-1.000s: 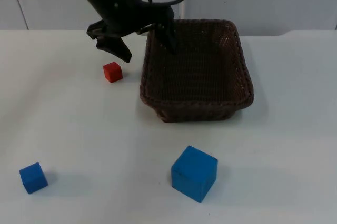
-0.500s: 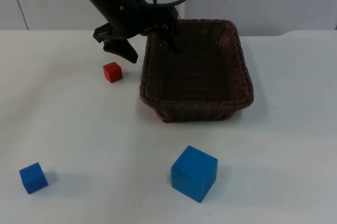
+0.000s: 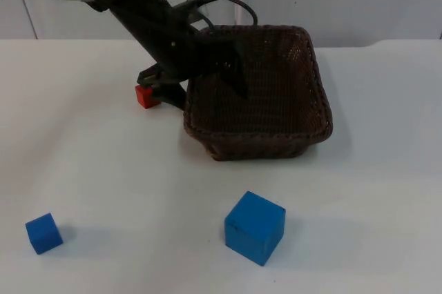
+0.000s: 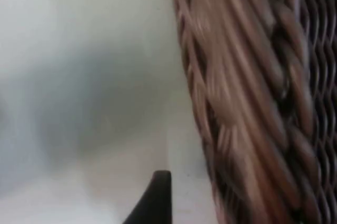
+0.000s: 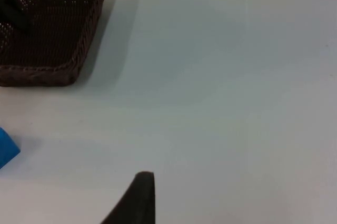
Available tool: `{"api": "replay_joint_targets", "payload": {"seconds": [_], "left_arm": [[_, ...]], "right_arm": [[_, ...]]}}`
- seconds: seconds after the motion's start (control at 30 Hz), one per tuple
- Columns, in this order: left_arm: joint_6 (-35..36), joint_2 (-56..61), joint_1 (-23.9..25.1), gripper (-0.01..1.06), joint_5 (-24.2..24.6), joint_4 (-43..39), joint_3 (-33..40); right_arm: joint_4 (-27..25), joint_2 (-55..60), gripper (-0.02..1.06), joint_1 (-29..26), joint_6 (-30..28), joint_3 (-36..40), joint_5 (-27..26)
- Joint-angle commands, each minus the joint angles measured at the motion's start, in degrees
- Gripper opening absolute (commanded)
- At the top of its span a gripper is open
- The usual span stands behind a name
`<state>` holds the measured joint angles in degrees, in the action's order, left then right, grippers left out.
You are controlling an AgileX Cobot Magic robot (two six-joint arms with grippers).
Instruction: Pick up the basket with the left hand and place the largest block into the basket with the right hand.
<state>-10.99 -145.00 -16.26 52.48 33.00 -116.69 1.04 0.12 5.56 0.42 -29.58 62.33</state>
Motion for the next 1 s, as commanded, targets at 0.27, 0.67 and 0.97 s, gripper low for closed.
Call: {"api": "replay_joint_targets", "payload": {"seconds": [0.27, 0.67, 0.97], "left_arm": [[1.87, 0.00, -0.73, 0.36, -0.83, 1.08, -0.35], [2.75, 1.24, -0.73, 0.00, -1.66, 8.83, -0.35], [3.94, 9.44, -0.54, 0.00, 0.80, 8.97, -0.24]], "right_arm": [[0.15, -0.12, 1.05, -0.21, -0.02, 0.02, -0.54], [0.15, -0.12, 1.05, -0.21, -0.02, 0.02, -0.54], [0.15, -0.12, 1.05, -0.21, -0.02, 0.02, -0.54]]}}
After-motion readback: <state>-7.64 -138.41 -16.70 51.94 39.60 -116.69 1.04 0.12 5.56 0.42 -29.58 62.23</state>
